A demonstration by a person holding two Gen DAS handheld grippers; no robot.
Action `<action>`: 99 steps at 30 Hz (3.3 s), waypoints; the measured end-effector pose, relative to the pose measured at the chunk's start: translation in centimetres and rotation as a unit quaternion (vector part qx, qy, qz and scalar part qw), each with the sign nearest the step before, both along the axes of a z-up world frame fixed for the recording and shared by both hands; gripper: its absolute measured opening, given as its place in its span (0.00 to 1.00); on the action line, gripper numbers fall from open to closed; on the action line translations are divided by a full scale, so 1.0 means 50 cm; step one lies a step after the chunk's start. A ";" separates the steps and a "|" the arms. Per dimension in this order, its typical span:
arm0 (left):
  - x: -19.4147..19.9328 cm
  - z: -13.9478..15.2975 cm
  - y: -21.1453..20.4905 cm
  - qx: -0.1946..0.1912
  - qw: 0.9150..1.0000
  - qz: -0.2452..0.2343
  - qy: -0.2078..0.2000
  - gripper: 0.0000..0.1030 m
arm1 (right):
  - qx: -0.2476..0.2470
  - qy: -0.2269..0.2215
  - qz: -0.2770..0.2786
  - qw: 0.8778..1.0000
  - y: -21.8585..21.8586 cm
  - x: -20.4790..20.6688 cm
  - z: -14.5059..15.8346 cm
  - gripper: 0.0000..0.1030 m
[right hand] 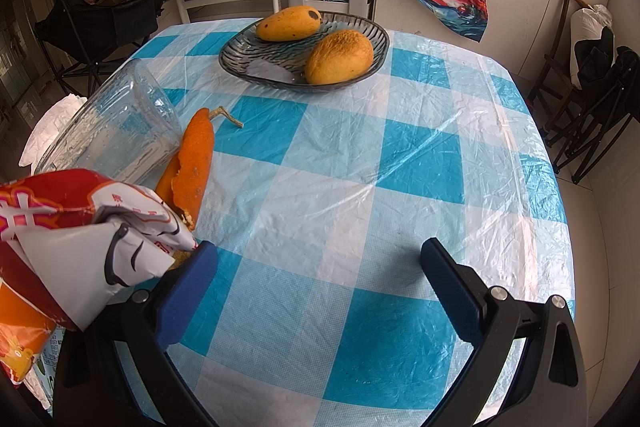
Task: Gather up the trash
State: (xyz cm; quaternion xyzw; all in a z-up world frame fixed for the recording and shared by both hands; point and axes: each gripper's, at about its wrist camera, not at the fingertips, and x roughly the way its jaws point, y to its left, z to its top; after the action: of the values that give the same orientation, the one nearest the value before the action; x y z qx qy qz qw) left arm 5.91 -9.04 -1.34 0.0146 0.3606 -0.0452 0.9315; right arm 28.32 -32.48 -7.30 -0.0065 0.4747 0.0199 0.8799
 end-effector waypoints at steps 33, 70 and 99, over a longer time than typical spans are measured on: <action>-0.035 -0.007 0.015 -0.006 1.000 0.014 -0.003 0.91 | 0.080 -0.155 0.099 0.980 0.094 -0.358 0.159 0.94; 0.127 -0.057 -0.031 -0.042 0.998 -0.017 0.052 0.33 | 0.116 0.007 0.112 0.987 0.045 -0.344 0.034 0.39; -0.068 0.013 0.044 -0.072 0.996 -0.046 -0.009 0.25 | 0.200 0.059 0.259 0.943 0.188 -0.486 0.039 0.25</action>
State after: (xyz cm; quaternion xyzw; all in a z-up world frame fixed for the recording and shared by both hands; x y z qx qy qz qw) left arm 2.53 -6.86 -0.71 -0.0354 0.3467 -0.1136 0.9304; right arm 4.03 -23.09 -5.33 0.0480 0.4938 0.3425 0.7979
